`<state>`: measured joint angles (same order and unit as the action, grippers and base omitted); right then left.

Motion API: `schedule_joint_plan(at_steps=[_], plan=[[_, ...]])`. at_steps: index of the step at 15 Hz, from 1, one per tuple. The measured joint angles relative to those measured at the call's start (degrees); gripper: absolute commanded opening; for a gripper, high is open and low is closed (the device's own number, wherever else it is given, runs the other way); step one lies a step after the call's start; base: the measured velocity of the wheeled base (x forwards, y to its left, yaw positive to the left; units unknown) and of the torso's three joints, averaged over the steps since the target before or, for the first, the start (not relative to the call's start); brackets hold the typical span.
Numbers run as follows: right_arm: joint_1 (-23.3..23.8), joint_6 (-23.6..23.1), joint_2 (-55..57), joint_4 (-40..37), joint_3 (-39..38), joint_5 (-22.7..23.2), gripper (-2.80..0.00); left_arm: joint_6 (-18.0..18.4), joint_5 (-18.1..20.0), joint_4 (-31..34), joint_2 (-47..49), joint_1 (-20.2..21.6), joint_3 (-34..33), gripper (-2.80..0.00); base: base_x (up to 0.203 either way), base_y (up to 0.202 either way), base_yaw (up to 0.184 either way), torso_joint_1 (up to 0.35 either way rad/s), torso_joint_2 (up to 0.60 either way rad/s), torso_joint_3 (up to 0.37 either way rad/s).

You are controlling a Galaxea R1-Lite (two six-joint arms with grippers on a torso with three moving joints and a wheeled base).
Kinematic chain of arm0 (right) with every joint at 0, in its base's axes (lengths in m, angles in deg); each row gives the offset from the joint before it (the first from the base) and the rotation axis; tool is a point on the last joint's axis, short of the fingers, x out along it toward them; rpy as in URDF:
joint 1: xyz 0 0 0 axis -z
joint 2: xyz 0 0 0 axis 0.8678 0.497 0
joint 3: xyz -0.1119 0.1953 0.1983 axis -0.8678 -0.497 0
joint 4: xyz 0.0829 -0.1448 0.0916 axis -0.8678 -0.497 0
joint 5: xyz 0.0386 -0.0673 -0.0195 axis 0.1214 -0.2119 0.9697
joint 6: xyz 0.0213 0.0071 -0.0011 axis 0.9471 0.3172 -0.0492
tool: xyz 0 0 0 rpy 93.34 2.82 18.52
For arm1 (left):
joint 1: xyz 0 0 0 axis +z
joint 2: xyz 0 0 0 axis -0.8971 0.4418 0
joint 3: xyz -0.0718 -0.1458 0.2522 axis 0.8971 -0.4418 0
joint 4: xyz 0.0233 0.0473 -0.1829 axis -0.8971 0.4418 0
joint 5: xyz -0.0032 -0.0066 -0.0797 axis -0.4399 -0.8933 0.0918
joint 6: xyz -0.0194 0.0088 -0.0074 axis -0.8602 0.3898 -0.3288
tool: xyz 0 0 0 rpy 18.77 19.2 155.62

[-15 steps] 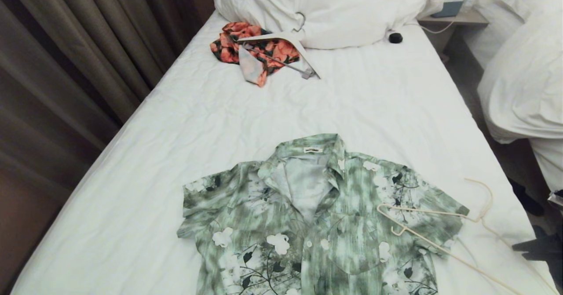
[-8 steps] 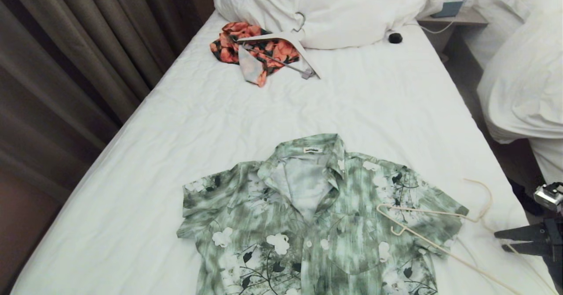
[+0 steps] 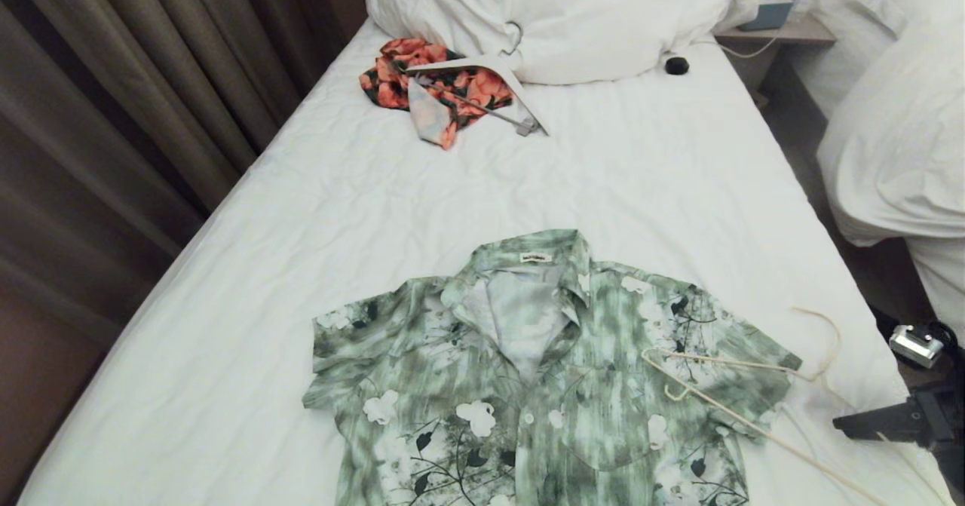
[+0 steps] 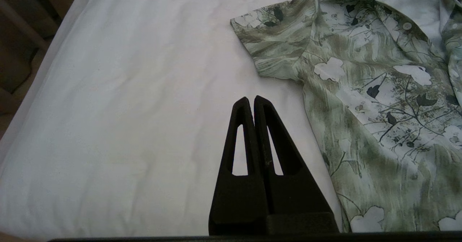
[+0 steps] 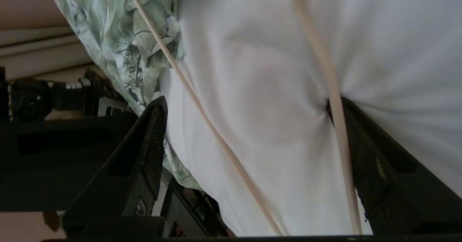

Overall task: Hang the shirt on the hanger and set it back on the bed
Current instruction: Lift the shirt and hanger

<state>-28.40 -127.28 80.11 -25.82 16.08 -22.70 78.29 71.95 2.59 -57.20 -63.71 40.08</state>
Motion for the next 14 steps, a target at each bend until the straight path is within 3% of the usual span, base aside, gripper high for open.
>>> schedule_joint_plan(at_steps=[4, 5, 14], plan=[[-3.0, 0.2, -0.1, 0.0, 0.2, 0.0, 0.0, 0.0, 0.0, 0.0, 0.0, 0.0, 0.0, -2.8, 0.0, 0.0, 0.0, 0.0, 0.0, 0.0], [-3.4, 0.2, -0.2, 0.0, 0.2, 0.1, -2.8, 0.0, 0.0, 0.0, 0.0, 0.0, 0.0, -2.8, 0.0, 0.0, 0.0, 0.0, 0.0, 0.0], [-2.9, 0.3, -4.4, -0.2, 0.0, 0.1, -2.8, 0.0, 0.0, 0.0, 0.0, 0.0, 0.0, -2.8, 0.0, 0.0, 0.0, 0.0, 0.0, 0.0]])
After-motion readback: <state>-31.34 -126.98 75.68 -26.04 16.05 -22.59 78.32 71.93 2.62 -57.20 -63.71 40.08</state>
